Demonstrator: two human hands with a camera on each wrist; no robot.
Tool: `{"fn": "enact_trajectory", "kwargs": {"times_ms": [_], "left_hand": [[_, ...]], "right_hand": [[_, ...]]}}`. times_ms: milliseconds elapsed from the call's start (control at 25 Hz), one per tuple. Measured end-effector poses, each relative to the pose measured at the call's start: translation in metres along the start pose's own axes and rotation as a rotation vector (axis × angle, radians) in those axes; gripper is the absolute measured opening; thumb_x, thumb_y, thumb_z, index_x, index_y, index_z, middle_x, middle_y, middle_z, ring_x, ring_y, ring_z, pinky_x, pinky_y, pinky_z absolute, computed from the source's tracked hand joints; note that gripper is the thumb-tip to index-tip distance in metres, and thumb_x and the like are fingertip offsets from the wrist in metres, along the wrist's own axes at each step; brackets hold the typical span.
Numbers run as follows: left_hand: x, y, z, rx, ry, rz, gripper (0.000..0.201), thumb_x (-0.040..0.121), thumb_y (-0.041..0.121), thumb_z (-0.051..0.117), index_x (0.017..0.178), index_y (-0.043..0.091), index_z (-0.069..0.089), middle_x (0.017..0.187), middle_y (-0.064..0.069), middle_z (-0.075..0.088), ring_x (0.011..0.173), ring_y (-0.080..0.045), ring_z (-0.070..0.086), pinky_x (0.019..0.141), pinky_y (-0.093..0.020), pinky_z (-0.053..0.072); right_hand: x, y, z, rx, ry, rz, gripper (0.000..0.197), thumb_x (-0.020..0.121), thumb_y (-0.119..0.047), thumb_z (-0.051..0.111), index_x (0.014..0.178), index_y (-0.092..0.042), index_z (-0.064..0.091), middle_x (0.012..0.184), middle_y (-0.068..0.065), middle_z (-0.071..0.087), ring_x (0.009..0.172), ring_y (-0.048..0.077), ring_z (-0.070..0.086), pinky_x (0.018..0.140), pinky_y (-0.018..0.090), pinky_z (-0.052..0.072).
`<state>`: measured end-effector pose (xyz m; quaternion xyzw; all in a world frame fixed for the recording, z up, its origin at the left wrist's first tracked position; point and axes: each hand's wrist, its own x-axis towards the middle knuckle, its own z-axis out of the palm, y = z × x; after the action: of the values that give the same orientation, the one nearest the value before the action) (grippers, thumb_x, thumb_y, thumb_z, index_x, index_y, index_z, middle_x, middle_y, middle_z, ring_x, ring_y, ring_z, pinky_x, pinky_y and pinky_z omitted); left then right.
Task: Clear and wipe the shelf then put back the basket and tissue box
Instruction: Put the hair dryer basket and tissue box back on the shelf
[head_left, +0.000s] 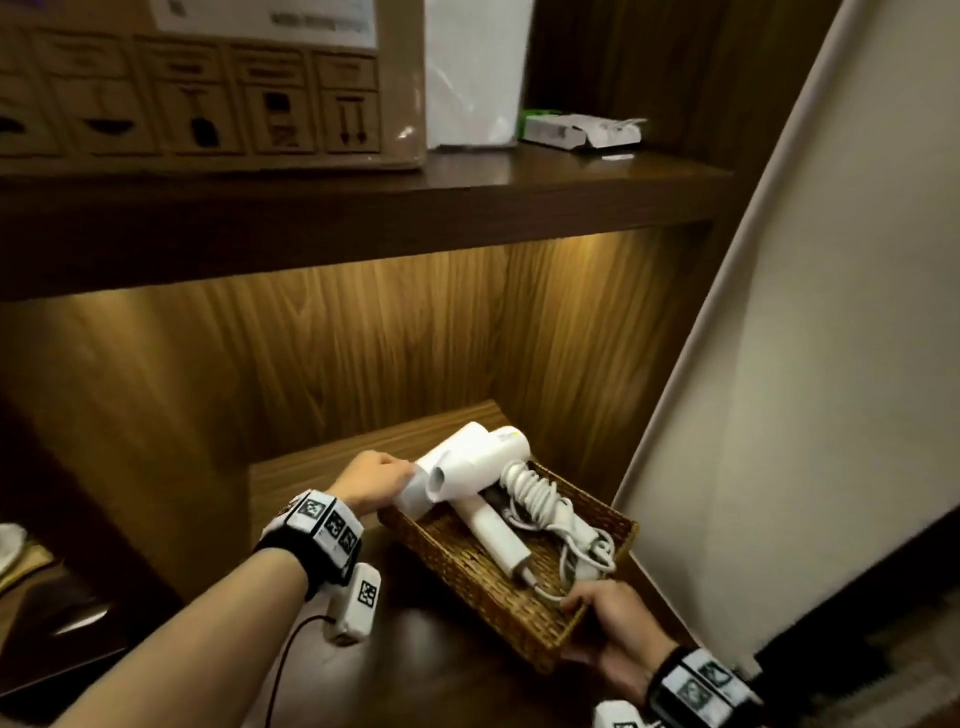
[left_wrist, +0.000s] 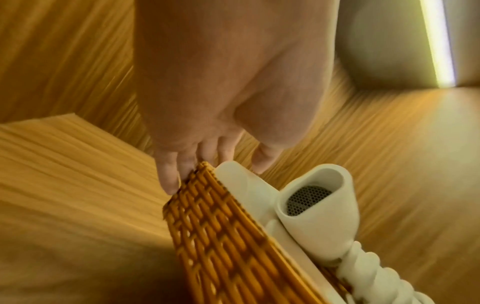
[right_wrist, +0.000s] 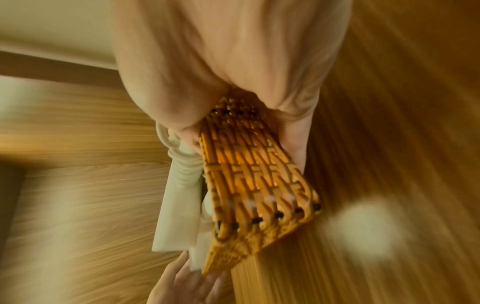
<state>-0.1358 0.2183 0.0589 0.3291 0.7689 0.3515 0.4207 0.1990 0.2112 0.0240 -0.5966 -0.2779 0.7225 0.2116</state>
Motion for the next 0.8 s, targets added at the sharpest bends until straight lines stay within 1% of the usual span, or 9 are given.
{"fn": "enact_trajectory", "kwargs": {"times_ms": [120,200,320,400,520,600,640,720,800], "left_hand": [[0.033,-0.003,0.015,0.011,0.125,-0.058,0.030,0.088,0.027,0.065,0.077,-0.001,0.068,0.059,-0.006,0.061,0.056,-0.022,0.056,0.057,-0.031,0.046],[0.047,-0.007,0.033,-0.116,0.132,-0.109,0.029,0.090,0.022,0.067,0.083,-0.006,0.064,0.073,-0.014,0.067,0.064,-0.026,0.064,0.056,-0.036,0.058],[0.056,-0.006,0.060,-0.251,0.068,-0.154,0.021,0.094,0.016,0.064,0.095,-0.004,0.066,0.098,-0.023,0.072,0.078,-0.025,0.069,0.047,-0.029,0.056],[0.060,-0.003,0.071,-0.258,0.029,-0.149,0.016,0.094,0.011,0.062,0.097,-0.004,0.067,0.106,-0.026,0.074,0.084,-0.028,0.071,0.058,-0.040,0.063],[0.062,0.000,0.078,-0.287,-0.064,-0.182,0.008,0.095,0.003,0.061,0.103,0.003,0.064,0.093,-0.021,0.072,0.078,-0.033,0.070,0.082,-0.063,0.060],[0.069,-0.003,0.083,-0.224,-0.095,-0.143,0.022,0.091,-0.003,0.064,0.112,0.001,0.063,0.104,-0.022,0.075,0.082,-0.035,0.072,0.084,-0.059,0.061],[0.068,-0.001,0.085,-0.203,-0.097,-0.121,0.026,0.089,-0.007,0.064,0.114,-0.001,0.062,0.108,-0.023,0.074,0.083,-0.033,0.072,0.078,-0.049,0.064],[0.067,0.001,0.088,-0.175,-0.069,-0.082,0.024,0.090,-0.014,0.057,0.110,-0.002,0.060,0.096,-0.019,0.071,0.071,-0.025,0.066,0.051,-0.027,0.059],[0.069,0.001,0.089,-0.163,-0.045,-0.078,0.024,0.090,-0.016,0.054,0.101,0.005,0.059,0.091,-0.015,0.070,0.072,-0.024,0.066,0.050,-0.025,0.057]], "right_hand": [[0.035,-0.013,0.024,0.149,0.079,-0.013,0.079,0.061,0.008,0.070,0.138,0.002,0.053,0.129,0.043,0.063,0.100,0.050,0.074,0.074,0.075,0.058],[0.050,-0.020,0.040,0.235,0.107,-0.021,0.079,0.063,0.011,0.069,0.138,-0.001,0.049,0.126,0.040,0.065,0.104,0.053,0.073,0.072,0.076,0.057],[0.061,-0.034,0.064,0.293,0.155,-0.055,0.063,0.075,0.016,0.061,0.131,-0.004,0.040,0.121,0.032,0.061,0.101,0.046,0.070,0.072,0.069,0.060],[0.072,-0.043,0.076,0.322,0.183,-0.060,0.056,0.079,0.017,0.057,0.125,-0.008,0.038,0.118,0.028,0.058,0.100,0.044,0.068,0.075,0.066,0.060],[0.082,-0.054,0.089,0.277,0.190,-0.064,0.041,0.076,0.015,0.059,0.105,-0.010,0.048,0.124,0.022,0.052,0.112,0.045,0.065,0.083,0.074,0.057],[0.099,-0.058,0.087,0.133,0.189,-0.015,0.046,0.064,0.009,0.063,0.107,-0.007,0.059,0.130,0.018,0.053,0.114,0.045,0.063,0.080,0.076,0.058],[0.108,-0.059,0.085,0.031,0.160,0.011,0.055,0.063,0.005,0.063,0.116,-0.007,0.064,0.134,0.017,0.056,0.115,0.046,0.063,0.077,0.074,0.060],[0.120,-0.063,0.081,-0.166,0.115,0.042,0.054,0.079,-0.003,0.065,0.134,-0.006,0.064,0.132,0.014,0.060,0.114,0.040,0.065,0.081,0.059,0.067],[0.130,-0.063,0.081,-0.318,0.067,0.033,0.045,0.099,-0.012,0.055,0.143,-0.001,0.059,0.127,0.016,0.065,0.111,0.033,0.070,0.093,0.046,0.066]]}}
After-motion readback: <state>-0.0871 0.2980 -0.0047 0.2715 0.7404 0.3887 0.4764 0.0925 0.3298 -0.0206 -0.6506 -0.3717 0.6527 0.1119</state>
